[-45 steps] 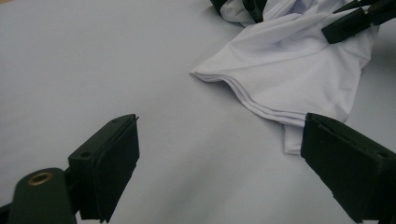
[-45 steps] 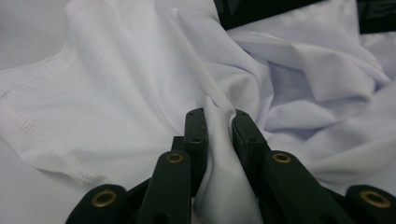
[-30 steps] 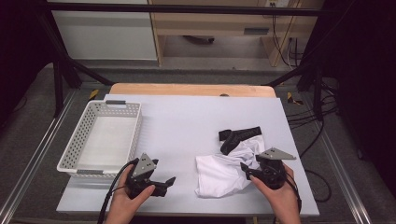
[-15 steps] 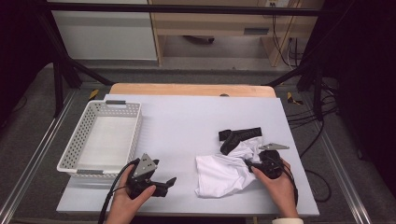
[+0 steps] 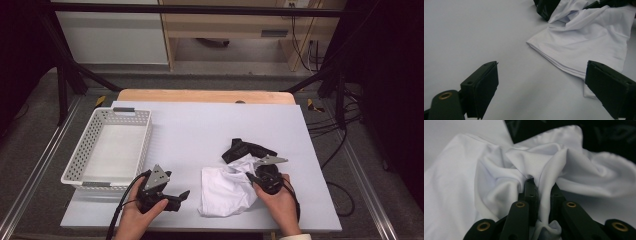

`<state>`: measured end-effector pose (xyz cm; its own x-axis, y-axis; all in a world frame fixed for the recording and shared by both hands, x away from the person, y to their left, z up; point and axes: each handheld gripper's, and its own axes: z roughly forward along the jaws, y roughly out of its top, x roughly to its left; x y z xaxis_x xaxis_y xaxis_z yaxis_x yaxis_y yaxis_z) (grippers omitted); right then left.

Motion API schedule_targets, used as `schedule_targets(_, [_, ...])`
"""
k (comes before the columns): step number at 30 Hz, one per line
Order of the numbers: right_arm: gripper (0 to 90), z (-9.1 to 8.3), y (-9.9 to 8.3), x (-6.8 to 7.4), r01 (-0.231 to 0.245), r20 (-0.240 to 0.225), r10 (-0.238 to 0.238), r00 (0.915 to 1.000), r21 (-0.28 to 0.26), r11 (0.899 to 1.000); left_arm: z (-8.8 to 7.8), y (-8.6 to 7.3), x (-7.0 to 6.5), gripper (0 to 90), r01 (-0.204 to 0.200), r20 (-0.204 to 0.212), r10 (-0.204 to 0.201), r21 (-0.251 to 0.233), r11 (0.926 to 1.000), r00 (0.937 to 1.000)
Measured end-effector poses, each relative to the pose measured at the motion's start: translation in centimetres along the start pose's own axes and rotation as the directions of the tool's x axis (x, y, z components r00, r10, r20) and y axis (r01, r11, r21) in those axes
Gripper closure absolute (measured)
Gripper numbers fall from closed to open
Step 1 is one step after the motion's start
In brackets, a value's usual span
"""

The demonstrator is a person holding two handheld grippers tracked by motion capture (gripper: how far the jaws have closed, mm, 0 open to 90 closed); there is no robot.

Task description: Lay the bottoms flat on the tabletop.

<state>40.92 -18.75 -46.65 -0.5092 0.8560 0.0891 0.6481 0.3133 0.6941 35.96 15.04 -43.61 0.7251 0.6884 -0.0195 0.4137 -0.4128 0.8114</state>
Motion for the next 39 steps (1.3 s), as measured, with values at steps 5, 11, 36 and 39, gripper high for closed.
schedule_targets(5, [82.2,1.2,1.3,2.0,0.008,-0.05,-0.01,0.9987,-0.033,0.999,0.0,0.0,0.1,11.0,0.002,-0.001,-0.002,-0.003,1.0,1.0])
schedule_targets(11, [82.2,1.7,2.1,4.5,0.042,-0.13,-0.051,0.9902,-0.066,0.997,0.0,0.0,0.1,10.9,0.002,-0.002,-0.002,0.0,1.0,1.0])
schedule_targets(36, [79.1,1.2,1.0,8.3,0.239,-0.27,-0.261,0.927,-0.109,0.965,0.1,-0.3,0.3,10.8,0.004,-0.007,-0.004,0.009,1.0,1.0])
schedule_targets(39, [77.6,1.7,0.8,9.0,0.286,-0.253,-0.299,0.92,-0.09,0.954,0.0,-0.4,0.3,10.8,0.005,-0.009,-0.005,0.007,1.0,0.9999])
